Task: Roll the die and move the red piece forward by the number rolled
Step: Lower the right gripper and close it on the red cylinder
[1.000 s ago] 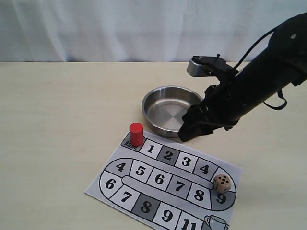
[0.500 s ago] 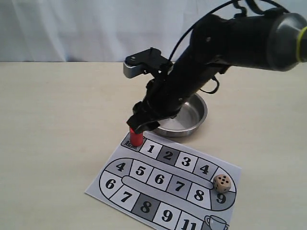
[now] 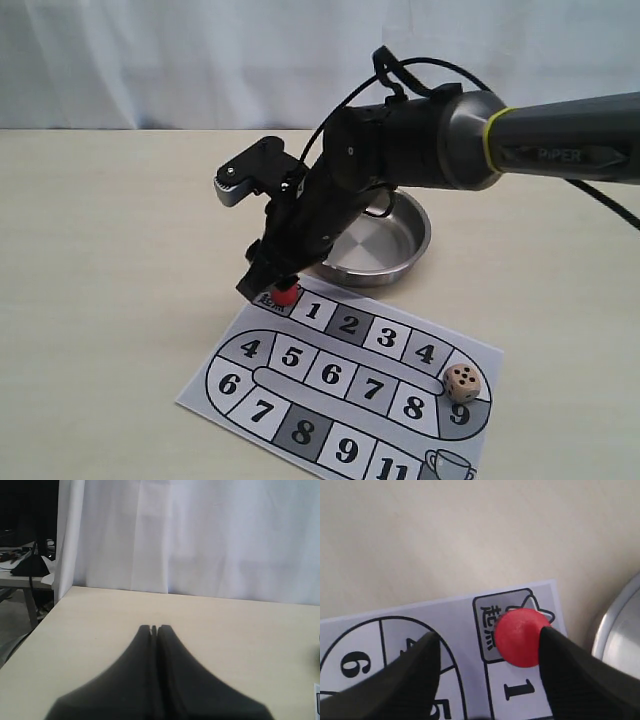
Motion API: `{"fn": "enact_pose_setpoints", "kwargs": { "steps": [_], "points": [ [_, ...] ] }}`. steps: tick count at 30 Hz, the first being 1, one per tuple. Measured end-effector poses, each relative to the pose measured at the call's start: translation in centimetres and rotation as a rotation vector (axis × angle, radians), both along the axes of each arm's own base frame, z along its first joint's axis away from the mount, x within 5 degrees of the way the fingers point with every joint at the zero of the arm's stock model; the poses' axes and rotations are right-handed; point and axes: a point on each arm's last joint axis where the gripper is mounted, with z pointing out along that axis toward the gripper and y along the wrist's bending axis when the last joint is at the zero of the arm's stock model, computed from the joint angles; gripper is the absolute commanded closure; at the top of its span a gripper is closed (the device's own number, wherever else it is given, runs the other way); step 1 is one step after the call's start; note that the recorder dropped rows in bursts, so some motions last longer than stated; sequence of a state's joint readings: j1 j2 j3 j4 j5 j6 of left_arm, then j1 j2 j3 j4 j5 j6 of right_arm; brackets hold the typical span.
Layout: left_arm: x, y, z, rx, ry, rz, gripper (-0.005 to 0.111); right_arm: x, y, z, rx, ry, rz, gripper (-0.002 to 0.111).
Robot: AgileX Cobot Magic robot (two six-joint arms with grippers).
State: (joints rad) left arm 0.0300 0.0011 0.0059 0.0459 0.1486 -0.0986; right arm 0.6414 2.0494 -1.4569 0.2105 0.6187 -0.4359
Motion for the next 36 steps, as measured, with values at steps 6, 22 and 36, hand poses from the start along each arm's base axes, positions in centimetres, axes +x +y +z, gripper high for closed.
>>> {"fn": "enact_pose_setpoints", "kwargs": {
  "steps": [6, 22, 36],
  "points": [
    [0.0, 0.0, 0.0, 0.000, 0.000, 0.000, 0.107, 0.6, 0.2, -0.6, 0.000, -0.057, 0.004, 0.053],
    [0.0, 0.0, 0.0, 0.000, 0.000, 0.000, 0.107, 1.3, 0.5, -2.9, -0.004, -0.071, -0.002, 0.053],
    [0.0, 0.0, 0.0, 0.000, 0.000, 0.000, 0.107, 1.3, 0.5, -2.9, -0.004, -0.071, -0.002, 0.053]
  ]
}}
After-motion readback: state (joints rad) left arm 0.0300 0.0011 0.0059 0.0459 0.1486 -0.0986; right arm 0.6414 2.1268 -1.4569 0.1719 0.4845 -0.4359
